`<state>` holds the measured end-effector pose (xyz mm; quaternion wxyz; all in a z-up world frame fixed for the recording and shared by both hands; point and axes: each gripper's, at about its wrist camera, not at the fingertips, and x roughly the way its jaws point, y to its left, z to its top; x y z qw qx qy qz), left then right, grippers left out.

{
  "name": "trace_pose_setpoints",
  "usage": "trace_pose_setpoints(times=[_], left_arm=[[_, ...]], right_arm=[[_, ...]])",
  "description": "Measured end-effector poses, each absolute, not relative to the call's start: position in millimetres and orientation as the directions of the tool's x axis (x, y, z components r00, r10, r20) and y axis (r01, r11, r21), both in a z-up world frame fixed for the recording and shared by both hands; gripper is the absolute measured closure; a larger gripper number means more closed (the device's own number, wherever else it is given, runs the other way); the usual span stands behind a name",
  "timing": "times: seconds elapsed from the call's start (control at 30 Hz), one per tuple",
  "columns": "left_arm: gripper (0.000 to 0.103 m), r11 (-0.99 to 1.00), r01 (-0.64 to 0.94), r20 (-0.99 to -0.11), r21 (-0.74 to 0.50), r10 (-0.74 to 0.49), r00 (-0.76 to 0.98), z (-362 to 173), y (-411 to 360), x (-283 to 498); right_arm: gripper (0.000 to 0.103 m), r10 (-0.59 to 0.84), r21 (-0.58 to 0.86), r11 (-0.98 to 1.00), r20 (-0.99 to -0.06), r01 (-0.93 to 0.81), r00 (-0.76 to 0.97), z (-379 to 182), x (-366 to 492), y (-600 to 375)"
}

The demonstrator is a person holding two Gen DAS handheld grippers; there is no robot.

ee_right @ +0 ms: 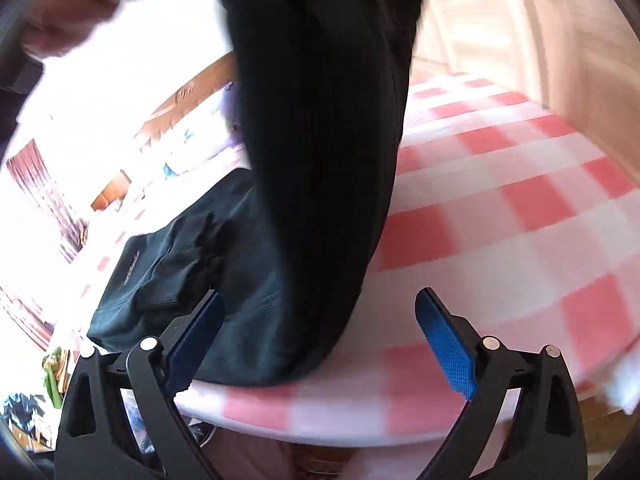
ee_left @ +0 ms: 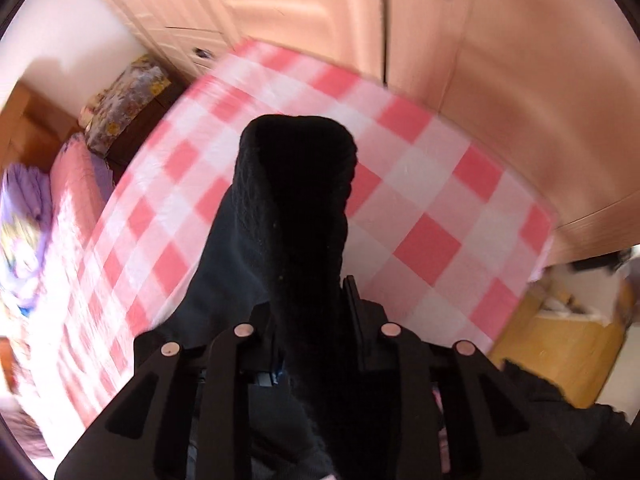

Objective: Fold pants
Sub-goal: 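Close the left tool on the black sweatpants edge and lift it, then fold the lifted pants over onto the bundle and open the left tool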

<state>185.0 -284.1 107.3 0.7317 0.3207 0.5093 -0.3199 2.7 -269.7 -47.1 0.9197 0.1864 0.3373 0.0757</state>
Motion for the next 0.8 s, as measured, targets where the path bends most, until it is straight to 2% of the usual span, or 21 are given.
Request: trace_pose_setpoints(times=[0.1, 0.2, 0.3, 0.4, 0.5, 0.57, 0.6, 0.63, 0.67, 0.7, 0.8], left_arm=[[0.079, 0.654, 0.755, -0.914, 0.038, -0.283, 0.291, 161.0, -210.4, 185.7], [0.080, 0.721, 0.688, -0.849, -0.076, -0.409, 0.335, 199.5, -108.7, 186.1], [0.080, 0.789, 0.591, -0.791, -0.168, -0.465, 0.397, 206.4, -2.4, 191.2], [0.080, 0.839, 0.455, -0.753, -0.298, -0.499, 0.428, 174.8, 111.8, 195.0], [0.080, 0.860, 0.304, -0.762, -0.410, -0.506, 0.404, 95.8, 198.8, 204.1], [0.079, 0.846, 0.184, -0.773, -0.501, -0.533, 0.344, 23.4, 238.1, 211.7], [0.078, 0.822, 0.138, -0.760, -0.553, -0.565, 0.321, -10.9, 251.7, 213.3], [0.077, 0.767, 0.114, -0.704, -0.632, -0.629, 0.330, -33.3, 265.1, 212.7], [0.077, 0.683, 0.118, -0.608, -0.721, -0.705, 0.366, -42.1, 277.7, 207.8], [0.077, 0.644, 0.121, -0.563, -0.755, -0.733, 0.383, -44.4, 284.3, 204.0], [0.077, 0.652, 0.140, -0.546, -0.745, -0.717, 0.434, -40.9, 281.9, 194.4]], right_arm=[[0.010, 0.214, 0.287, 0.957, -0.608, -0.040, 0.764, -46.2, 20.5, -227.9], [0.010, 0.143, 0.120, 0.989, -0.614, -0.087, 0.776, -42.9, 26.7, -188.7], [0.010, 0.083, 0.002, 0.995, -0.615, -0.105, 0.784, -44.8, 25.1, -164.1], [0.010, 0.052, -0.079, 0.989, -0.604, -0.125, 0.795, -46.6, 21.5, -144.8], [0.008, 0.035, -0.137, 0.980, -0.593, -0.143, 0.804, -49.3, 20.8, -131.8], [0.006, 0.020, -0.171, 0.975, -0.574, -0.144, 0.818, -50.4, 20.1, -128.6], [0.005, 0.023, -0.169, 0.975, -0.578, -0.147, 0.816, -49.6, 21.2, -129.7], [0.005, 0.026, -0.165, 0.975, -0.581, -0.149, 0.813, -49.2, 22.1, -131.4], [0.005, 0.027, -0.164, 0.975, -0.584, -0.151, 0.811, -48.3, 23.1, -133.7], [0.005, 0.025, -0.169, 0.974, -0.585, -0.151, 0.811, -47.4, 23.0, -134.3], [0.005, 0.012, -0.178, 0.973, -0.585, -0.143, 0.811, -48.1, 18.5, -122.7]])
